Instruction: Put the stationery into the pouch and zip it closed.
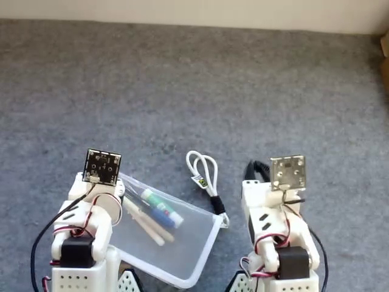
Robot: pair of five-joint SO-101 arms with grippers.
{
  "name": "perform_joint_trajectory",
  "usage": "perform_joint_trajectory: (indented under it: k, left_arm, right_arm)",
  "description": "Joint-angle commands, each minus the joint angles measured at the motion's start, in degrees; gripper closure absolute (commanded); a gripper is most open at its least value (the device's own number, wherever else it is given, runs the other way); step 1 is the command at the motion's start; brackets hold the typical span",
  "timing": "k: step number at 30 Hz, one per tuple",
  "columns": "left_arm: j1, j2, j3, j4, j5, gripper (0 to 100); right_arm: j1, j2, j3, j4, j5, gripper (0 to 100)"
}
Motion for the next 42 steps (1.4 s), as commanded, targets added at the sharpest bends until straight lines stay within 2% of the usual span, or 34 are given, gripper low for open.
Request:
perform_joint_trajectory:
  k: [1,8,13,24,27,33,42]
  left_arm:
    - [-0.48,-0.75,3.38,-4.75,0.26,99]
    - [1.98,-0.75,8.48,-11.52,0.26,99]
    - [7.34,-0.48,9.36,-11.34,0.26,99]
    - [7.52,-0.48,9.36,-11.25,0.18,99]
    - [7.60,-0.40,9.36,-10.99,0.18,99]
    - [10.15,-0.40,9.36,-3.96,0.18,99]
    - [11.12,-0.40,9.36,6.15,0.18,99]
  right_arm:
    - [-0.31,-0.40,2.77,-1.63,-0.88,98.4]
    - [-0.31,-0.40,9.63,-1.63,-0.88,98.4]
    - [-0.40,-0.40,15.08,-2.07,-0.88,98.4]
    - [-0.48,-0.04,18.95,-1.54,-0.88,98.4]
    - [-0.48,-0.04,18.95,2.42,-0.88,98.4]
    - [-0.40,-0.22,18.95,8.92,-0.53,98.4]
    - [-0.13,-0.04,19.03,9.36,-0.53,98.4]
